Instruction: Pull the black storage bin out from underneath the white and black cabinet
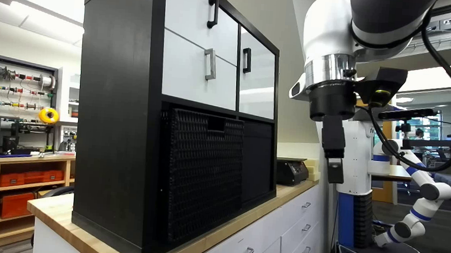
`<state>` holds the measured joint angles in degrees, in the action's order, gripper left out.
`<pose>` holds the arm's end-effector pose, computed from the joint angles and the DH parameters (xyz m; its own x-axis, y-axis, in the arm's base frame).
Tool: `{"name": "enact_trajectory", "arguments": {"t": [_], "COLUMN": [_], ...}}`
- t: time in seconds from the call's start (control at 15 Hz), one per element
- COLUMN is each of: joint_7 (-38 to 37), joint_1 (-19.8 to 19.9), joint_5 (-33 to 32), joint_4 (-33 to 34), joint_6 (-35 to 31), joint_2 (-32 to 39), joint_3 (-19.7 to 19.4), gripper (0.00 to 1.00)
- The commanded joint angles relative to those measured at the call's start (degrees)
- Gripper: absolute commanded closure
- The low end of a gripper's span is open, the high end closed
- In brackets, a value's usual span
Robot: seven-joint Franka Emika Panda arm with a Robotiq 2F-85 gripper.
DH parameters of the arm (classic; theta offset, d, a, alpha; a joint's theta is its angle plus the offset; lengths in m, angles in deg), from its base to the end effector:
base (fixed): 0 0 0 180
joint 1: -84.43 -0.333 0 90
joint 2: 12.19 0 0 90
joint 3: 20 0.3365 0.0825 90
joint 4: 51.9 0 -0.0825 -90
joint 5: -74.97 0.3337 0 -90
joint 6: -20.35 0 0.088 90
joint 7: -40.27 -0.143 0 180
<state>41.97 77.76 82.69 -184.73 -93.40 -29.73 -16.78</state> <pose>0.3905 0.0823 0.4658 0.9892 0.1443 -0.0266 0.1408 -0.9844 -0.1055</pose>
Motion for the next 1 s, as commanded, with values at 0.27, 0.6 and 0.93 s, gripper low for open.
{"name": "enact_trajectory", "arguments": {"t": [0.27, 0.6, 0.93], "joint_7": [0.1, 1.3, 7.7], "joint_1": [0.4, 0.7, 0.9], "joint_5": [0.1, -1.5, -5.1], "joint_4": [0.1, 1.0, 3.1], "joint_6": [0.1, -1.0, -5.5], "joint_2": [0.0, 1.5, 4.4], "joint_3": [0.4, 0.3, -0.5], "gripper": [0.0, 0.0, 0.0]}}
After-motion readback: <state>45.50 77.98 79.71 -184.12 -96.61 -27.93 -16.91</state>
